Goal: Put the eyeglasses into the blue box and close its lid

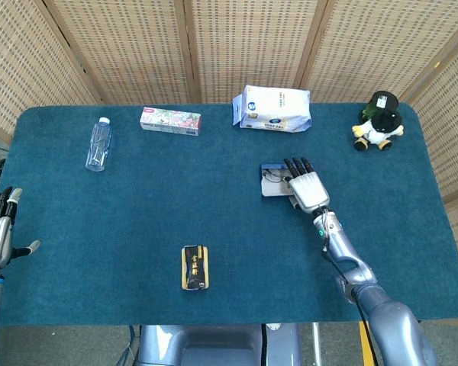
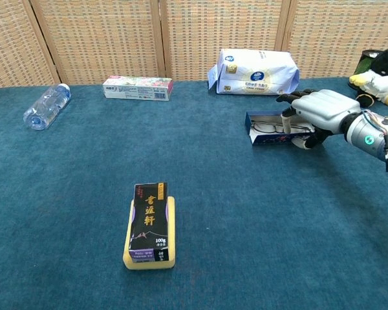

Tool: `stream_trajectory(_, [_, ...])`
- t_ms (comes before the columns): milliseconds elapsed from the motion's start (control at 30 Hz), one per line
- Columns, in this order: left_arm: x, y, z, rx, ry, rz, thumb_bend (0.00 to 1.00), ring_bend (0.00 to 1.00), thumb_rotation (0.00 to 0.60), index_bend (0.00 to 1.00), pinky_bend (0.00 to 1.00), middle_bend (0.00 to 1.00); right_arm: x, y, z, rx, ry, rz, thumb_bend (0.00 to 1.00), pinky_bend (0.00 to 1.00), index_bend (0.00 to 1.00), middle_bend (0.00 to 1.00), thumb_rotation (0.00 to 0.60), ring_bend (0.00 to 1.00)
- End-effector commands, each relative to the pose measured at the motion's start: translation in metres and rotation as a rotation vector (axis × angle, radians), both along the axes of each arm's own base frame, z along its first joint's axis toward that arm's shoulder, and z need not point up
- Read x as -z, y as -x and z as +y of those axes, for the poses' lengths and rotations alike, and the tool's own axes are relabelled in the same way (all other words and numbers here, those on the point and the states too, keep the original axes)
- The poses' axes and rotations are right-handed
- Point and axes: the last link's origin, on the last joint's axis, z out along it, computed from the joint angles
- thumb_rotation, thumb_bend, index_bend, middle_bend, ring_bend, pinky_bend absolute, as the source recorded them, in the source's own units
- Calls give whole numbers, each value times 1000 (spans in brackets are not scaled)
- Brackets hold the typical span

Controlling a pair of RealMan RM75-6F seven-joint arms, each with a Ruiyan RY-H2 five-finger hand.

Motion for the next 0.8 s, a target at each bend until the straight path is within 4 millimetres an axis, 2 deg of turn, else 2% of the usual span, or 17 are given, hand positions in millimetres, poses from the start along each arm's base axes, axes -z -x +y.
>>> stream_trajectory(33, [0,0,0,-2,1,0,0,0,600,0,0,0,1,2,1,0,-5,10,505,60,565,74,600,0])
stream_trajectory(133, [1,0,1,-1,1,0,0,0,600,0,0,0,1,4,2,-2,-10,15,563,60,616,87,600,0])
stream_trajectory(367, [1,-1,0,3,3,1,0,0,600,0,0,0,-4,6,11,-55,-11,-6,573,60,670,111,600,0])
stream_trajectory(500, [1,-2,0,7,5,1,0,0,600,0,0,0,-7,7,16,-76,-12,-15,606,60,680,119,600,0])
stream_trajectory(800, [1,-3,-2,14,3,-3,0,0,600,0,0,0,-17,6,33,-159,-45,-47,607,60,684,126,600,0])
